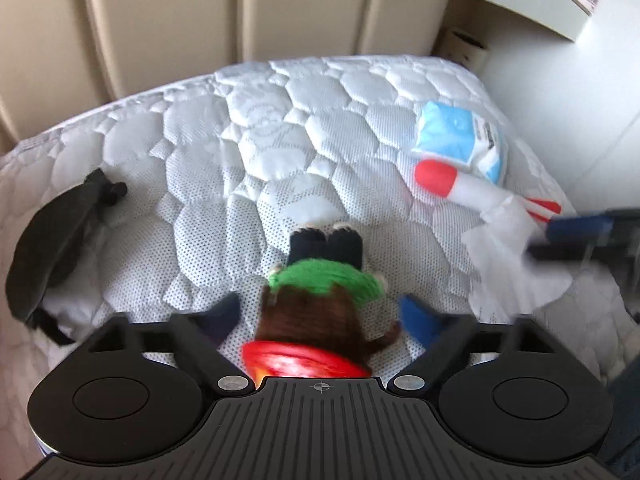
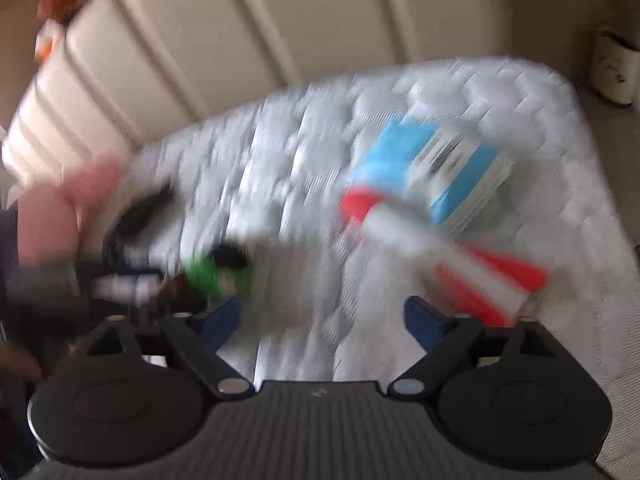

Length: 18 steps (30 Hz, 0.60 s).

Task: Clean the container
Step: 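Grasp the knitted doll by its red hat with the left tool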

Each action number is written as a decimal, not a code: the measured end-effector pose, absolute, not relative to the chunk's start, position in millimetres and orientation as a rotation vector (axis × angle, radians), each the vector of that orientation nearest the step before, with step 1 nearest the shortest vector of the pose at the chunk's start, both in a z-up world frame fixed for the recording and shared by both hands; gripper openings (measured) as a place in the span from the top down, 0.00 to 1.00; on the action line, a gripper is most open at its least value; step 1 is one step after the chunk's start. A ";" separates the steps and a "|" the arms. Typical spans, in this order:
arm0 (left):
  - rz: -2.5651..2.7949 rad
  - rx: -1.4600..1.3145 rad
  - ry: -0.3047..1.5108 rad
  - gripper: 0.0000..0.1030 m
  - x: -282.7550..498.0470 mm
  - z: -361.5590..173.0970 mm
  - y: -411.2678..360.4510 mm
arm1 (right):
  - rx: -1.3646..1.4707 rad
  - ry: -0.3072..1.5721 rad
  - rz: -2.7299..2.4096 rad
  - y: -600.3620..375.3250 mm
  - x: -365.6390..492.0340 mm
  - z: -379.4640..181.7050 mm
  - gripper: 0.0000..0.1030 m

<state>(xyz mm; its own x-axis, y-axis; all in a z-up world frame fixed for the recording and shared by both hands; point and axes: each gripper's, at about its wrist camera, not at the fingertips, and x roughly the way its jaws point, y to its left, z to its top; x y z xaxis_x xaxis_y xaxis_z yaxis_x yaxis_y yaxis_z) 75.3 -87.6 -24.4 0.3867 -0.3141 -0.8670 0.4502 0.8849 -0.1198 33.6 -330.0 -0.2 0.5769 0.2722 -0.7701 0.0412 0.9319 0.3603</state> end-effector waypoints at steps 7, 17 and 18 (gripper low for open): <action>-0.491 0.127 1.029 0.04 55.4 -19.9 -66.6 | 0.439 0.913 -0.011 -368.8 31.3 8.1 0.22; -0.406 -0.117 1.146 0.01 82.7 -35.2 -19.5 | -0.272 1.092 0.063 -267.6 52.0 -42.1 0.54; -0.381 -0.169 1.156 0.01 86.4 -35.6 -11.3 | -0.312 1.108 0.061 -263.4 54.1 -49.1 0.61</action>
